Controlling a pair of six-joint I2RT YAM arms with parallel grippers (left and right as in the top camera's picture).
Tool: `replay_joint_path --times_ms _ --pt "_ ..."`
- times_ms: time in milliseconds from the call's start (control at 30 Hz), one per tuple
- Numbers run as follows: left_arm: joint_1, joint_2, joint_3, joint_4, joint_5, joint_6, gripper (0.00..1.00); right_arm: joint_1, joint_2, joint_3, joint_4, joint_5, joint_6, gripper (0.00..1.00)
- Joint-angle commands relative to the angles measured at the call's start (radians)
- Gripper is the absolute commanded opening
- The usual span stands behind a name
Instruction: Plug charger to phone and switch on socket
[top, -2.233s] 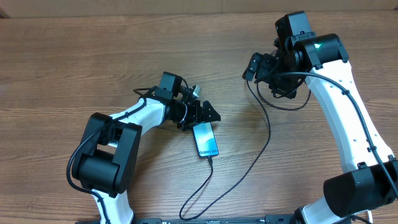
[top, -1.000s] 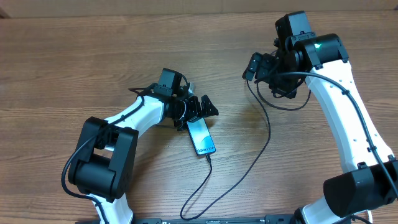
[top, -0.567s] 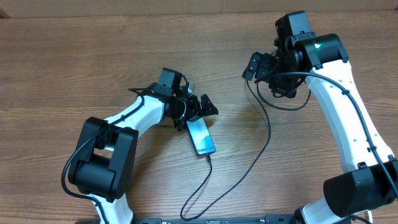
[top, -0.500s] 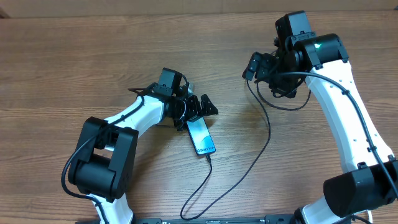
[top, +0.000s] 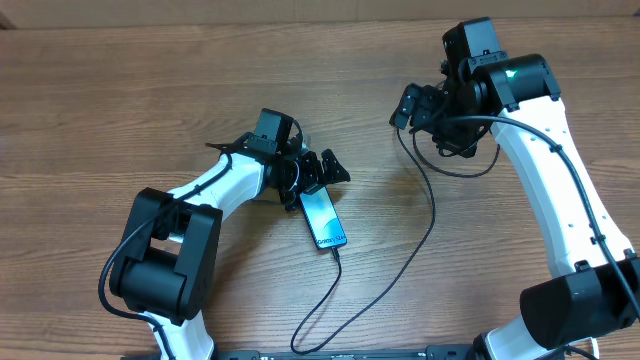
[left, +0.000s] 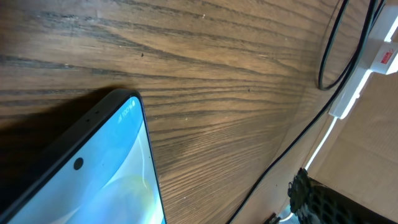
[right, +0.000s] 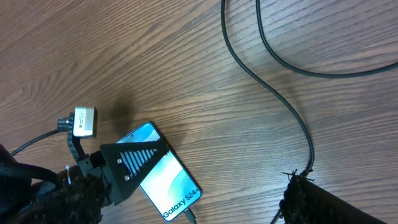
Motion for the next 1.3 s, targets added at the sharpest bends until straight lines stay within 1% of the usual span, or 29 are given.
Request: replay_joint_path --times_ms 0,233,400,533,1000,1133,1267 --pt "0.0 0.071 -0.041 -0.034 -0.184 0.094 1.0 0.005 -0.018 0.012 0.009 0.011 -0.005 0.93" --pt "0.0 0.071 -0.012 -0.079 -0.188 0.198 1.0 0.005 -0.018 0.012 0.01 0.011 -0.005 0.94" --pt "0.0 0.071 -0.01 -0.099 -0.199 0.212 0.99 0.005 -0.018 0.012 0.01 0.011 -0.005 0.94" --pt "-0.001 0.071 0.002 -0.149 -0.245 0.212 1.0 0.005 -0.018 0.012 0.011 0.01 -0.005 0.94" --pt "-0.001 0.071 0.003 -0.157 -0.263 0.216 0.99 0.005 -0.018 0.012 0.013 0.011 -0.005 0.94" --pt "0.0 0.069 0.034 -0.222 -0.294 0.246 1.0 0.005 -0.018 0.012 0.014 0.011 -0.005 0.94" --pt "0.0 0.054 0.114 -0.36 -0.429 0.269 0.99 0.005 -0.018 0.012 0.017 0.011 -0.005 0.95"
